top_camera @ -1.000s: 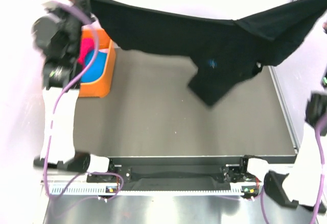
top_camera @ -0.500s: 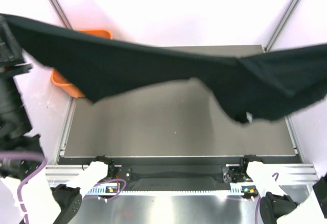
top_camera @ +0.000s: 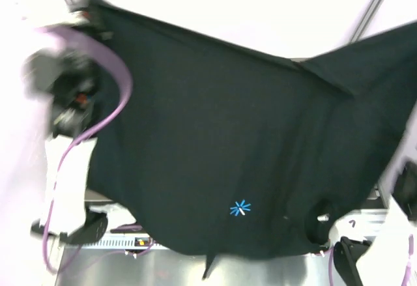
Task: Fold and stack the t-shirts
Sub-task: Flatten the tshirt out, then fold the tshirt
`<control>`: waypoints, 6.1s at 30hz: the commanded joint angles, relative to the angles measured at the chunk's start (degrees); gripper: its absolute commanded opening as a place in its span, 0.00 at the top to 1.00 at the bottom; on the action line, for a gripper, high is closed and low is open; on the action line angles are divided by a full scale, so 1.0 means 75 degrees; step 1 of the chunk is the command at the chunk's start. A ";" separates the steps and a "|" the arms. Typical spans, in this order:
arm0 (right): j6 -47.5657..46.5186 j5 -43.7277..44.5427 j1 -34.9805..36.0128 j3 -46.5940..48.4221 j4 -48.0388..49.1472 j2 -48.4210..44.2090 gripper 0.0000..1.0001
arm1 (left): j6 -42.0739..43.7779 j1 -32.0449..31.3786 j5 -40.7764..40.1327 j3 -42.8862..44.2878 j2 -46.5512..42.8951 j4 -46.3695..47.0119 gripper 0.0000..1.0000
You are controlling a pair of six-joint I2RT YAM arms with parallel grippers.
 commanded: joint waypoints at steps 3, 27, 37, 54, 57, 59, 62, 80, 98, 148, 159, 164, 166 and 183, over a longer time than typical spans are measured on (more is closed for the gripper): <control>-0.0030 0.0312 -0.0017 -0.1790 0.0108 0.0539 1.00 | 0.0642 -0.0004 0.0099 -0.1529 0.1062 0.0772 1.00; -0.1636 0.0606 -0.0099 -0.6282 0.3509 0.4441 1.00 | 0.0115 -0.0015 -0.0135 -0.0914 0.9160 0.5286 1.00; -0.0793 0.0336 -0.0099 -0.6222 0.1541 0.4114 1.00 | -0.0845 -0.0039 -0.0931 -0.0738 0.9079 0.3916 1.00; 0.0344 0.0336 0.0053 -0.6210 -0.2714 0.2591 1.00 | -0.1900 -0.0039 0.0287 -0.1345 0.7498 0.0786 1.00; 0.0497 0.0278 0.0159 -0.6386 -0.3440 0.2345 1.00 | -0.2006 -0.0039 0.0356 -0.1768 0.7193 0.0786 1.00; 0.0439 0.0230 0.0171 -0.6561 -0.3909 0.2157 1.00 | -0.1924 -0.0039 0.0509 -0.1816 0.7145 0.0366 1.00; 0.0368 0.0137 0.0264 -0.6807 -0.4529 0.1876 1.00 | -0.1842 -0.0027 0.0614 -0.1769 0.7157 -0.0103 1.00; -0.0194 -0.0413 0.0276 -0.6995 -0.6055 0.1160 1.00 | -0.1889 0.0359 0.0615 -0.0937 0.7075 -0.2179 1.00; -0.0253 -0.1047 0.0276 -0.7840 -0.6688 0.0645 1.00 | -0.2264 0.0477 0.0803 -0.0328 0.7672 -0.3303 1.00; -0.0886 -0.2195 0.0276 -0.9034 -0.7088 0.0703 1.00 | -0.2276 0.0629 0.0357 -0.0960 0.7837 -0.3632 1.00; -0.1038 -0.2523 0.0276 -0.9597 -0.6888 0.1007 1.00 | -0.2287 0.0629 0.0357 -0.0972 0.7895 -0.3679 1.00; -0.1073 -0.2465 0.0276 -0.9551 -0.6887 0.1008 1.00 | -0.2276 0.0629 0.0310 -0.1042 0.7919 -0.3715 1.00; -0.1073 -0.2407 0.0276 -0.9550 -0.6876 0.0996 1.00 | -0.2252 0.0629 0.0298 -0.1031 0.7965 -0.3703 1.00; -0.1109 -0.1527 0.0276 -0.8578 -0.7532 0.0633 1.00 | -0.2182 0.0629 0.0111 -0.0867 0.7930 -0.3738 1.00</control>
